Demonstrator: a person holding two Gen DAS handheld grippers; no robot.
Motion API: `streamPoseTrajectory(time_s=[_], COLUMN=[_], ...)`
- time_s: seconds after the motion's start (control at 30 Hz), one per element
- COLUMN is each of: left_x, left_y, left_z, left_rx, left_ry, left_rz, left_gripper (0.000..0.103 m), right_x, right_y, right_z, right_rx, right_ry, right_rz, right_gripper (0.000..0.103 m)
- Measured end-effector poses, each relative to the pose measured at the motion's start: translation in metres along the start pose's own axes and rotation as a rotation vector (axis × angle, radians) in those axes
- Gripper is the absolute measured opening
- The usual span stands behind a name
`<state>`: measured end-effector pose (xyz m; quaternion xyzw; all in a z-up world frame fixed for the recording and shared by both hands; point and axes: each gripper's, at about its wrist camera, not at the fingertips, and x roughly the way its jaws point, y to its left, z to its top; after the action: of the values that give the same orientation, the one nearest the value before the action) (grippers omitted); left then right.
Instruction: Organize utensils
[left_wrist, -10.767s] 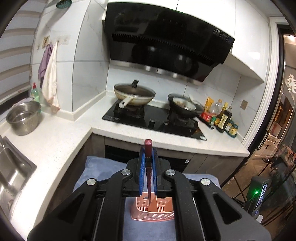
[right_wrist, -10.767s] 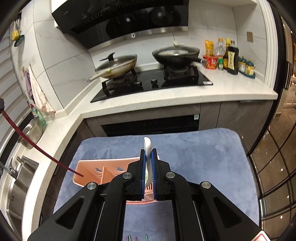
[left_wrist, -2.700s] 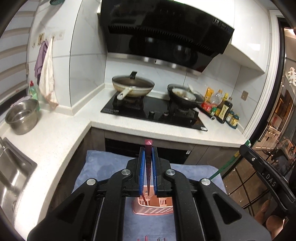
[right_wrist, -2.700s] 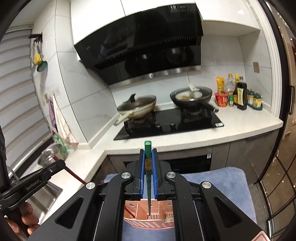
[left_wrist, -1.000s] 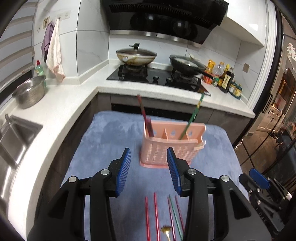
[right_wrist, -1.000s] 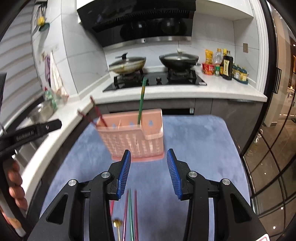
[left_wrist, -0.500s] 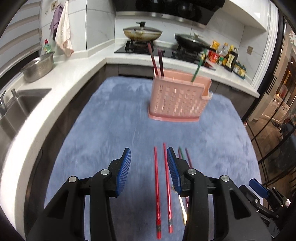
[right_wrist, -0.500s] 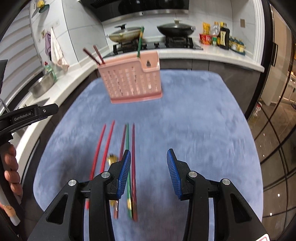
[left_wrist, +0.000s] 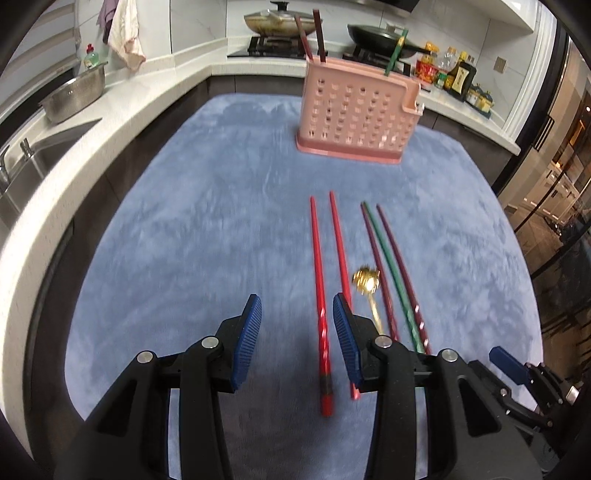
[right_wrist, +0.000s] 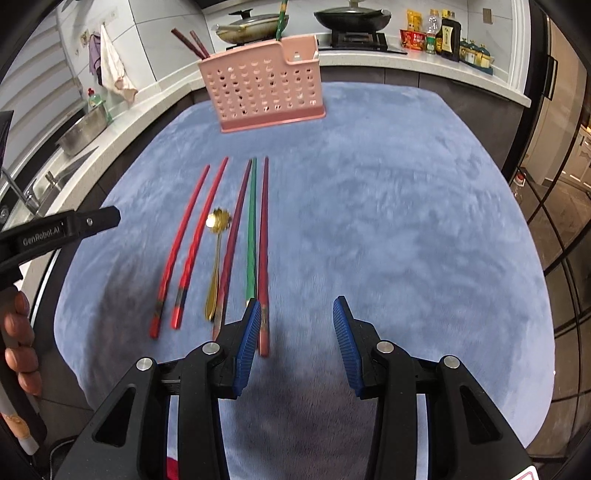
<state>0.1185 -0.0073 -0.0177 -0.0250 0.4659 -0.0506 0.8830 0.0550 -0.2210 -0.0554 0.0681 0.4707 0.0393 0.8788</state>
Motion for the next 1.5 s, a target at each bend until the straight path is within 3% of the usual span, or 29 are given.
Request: streamPoseTrajectory(time_s=[0.4, 0.57, 1.17, 1.5], left_x=[0.018, 0.022, 0.044, 0.048], left_y=[0.002, -0.004, -0.008, -0.009], left_z=[-0.039, -0.047, -0.06, -0.058], left_rx=[0.006, 0.026, 0.036, 0.051], left_ry=[0.091, 0.112, 0.176, 0.168], left_rz=[-0.021, -0.031, -0.025, -0.011], left_gripper=[0.044, 0.044, 0.043, 0.043], right_x=[0.015, 0.022, 0.034, 0.039], right_y=[0.011, 0.013, 0.016, 0.015], right_z=[-0.016, -0.019, -0.022, -0.017], right_rx=[-0.029, -0.035, -0.044, -0.041], right_ry=[0.05, 0.072, 0.098, 0.101], right_rz=[0.022, 0.024, 0.035, 0.039], right_gripper=[0.038, 0.028, 0.017, 0.015])
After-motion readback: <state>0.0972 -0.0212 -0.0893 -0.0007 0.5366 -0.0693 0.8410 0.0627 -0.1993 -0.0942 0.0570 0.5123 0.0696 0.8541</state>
